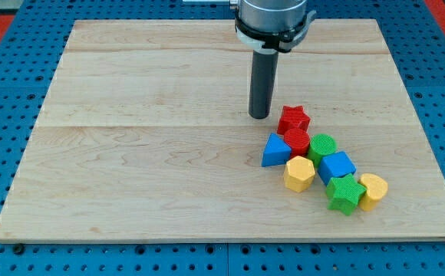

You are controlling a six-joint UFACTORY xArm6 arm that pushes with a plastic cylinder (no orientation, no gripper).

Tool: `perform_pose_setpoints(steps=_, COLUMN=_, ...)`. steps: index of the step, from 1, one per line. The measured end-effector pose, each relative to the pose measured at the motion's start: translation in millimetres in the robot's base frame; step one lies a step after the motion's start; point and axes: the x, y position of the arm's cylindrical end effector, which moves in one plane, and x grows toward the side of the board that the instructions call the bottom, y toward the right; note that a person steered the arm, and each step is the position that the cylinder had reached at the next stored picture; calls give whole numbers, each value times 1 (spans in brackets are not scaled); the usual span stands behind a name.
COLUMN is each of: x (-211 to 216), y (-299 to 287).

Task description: Place red star towards the top left of the board

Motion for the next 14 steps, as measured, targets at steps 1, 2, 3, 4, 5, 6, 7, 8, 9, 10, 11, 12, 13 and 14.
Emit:
perform_pose_setpoints(steps=1, x=-40, y=32)
perform_pose_setpoints(steps=2, x=-39, y=72)
perform_pose_setpoints(steps=3, x=-23, y=95)
perform_pose_setpoints(steps=4, x=-13, y=119)
perform_pose_setpoints(steps=5, x=-14, y=119)
perform_pose_setpoints(steps=6, x=-5, y=130)
perform_pose_setpoints(steps=7, x=21, y=152)
perform_pose_setpoints(steps=8, x=59, y=155)
perform_pose_setpoints(steps=9, x=98, y=168)
perform_pose_setpoints(steps=10, x=104, y=201)
perform_pose_setpoints(steps=11, x=127, y=235)
perform_pose_setpoints(steps=12, x=152, y=232)
perform_pose_setpoints(steps=13, x=159, y=209)
perform_pose_setpoints(steps=14, x=154, y=178)
